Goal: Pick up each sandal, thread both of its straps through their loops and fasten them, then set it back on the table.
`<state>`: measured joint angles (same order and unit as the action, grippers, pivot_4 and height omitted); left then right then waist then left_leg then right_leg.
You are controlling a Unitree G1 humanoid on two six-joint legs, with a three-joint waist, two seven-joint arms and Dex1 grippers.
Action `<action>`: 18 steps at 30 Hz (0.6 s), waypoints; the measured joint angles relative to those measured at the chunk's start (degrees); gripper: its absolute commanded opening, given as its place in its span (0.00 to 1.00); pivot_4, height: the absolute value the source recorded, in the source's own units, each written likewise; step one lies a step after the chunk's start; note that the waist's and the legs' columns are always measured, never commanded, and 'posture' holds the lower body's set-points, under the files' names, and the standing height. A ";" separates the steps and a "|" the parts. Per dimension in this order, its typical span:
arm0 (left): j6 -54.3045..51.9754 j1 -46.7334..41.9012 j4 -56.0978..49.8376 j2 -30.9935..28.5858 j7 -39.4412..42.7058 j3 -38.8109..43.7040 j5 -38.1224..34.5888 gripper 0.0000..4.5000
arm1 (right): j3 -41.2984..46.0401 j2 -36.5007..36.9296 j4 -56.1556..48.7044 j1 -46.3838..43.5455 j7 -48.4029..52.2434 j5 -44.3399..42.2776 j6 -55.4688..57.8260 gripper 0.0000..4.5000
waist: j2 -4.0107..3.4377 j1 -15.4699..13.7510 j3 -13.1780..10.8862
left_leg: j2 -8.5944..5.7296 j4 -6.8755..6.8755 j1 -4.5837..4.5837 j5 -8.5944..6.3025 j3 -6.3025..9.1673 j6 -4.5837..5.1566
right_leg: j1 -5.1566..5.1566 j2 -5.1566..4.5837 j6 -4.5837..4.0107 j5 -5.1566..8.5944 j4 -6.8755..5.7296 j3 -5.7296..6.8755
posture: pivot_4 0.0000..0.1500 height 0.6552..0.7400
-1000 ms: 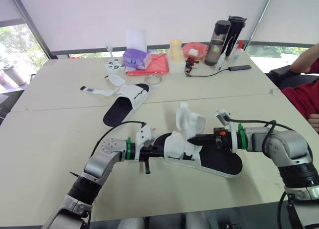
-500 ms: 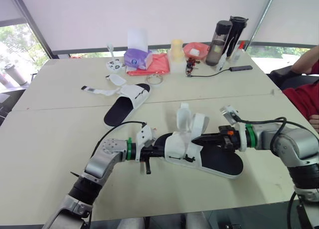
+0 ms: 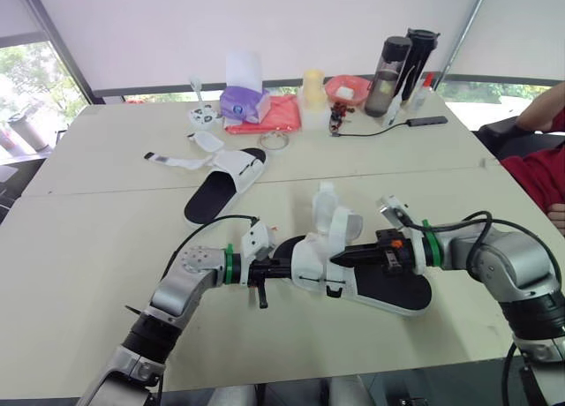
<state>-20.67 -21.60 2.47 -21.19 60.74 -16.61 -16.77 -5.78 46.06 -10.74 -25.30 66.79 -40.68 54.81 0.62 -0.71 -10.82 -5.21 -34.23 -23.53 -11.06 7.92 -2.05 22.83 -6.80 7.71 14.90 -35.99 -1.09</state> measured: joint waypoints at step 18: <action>-2.50 0.82 -1.81 -0.51 0.26 0.37 -0.92 0.00 | 19.52 0.86 -13.12 13.21 -12.66 -7.46 3.77 0.94 | 0.01 -0.09 0.01 | 0.03 0.03 -0.02 -0.05 0.08 0.07 | 0.01 0.00 0.04 0.04 0.01 0.00 | 1.00 1.00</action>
<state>-23.17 -20.78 0.66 -21.70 61.00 -16.24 -17.68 13.74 46.92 -23.86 -12.09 54.13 -48.14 58.57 0.63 -0.80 -10.81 -5.18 -34.19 -23.55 -11.11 8.00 -1.98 22.85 -6.80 7.75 14.93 -35.98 -1.10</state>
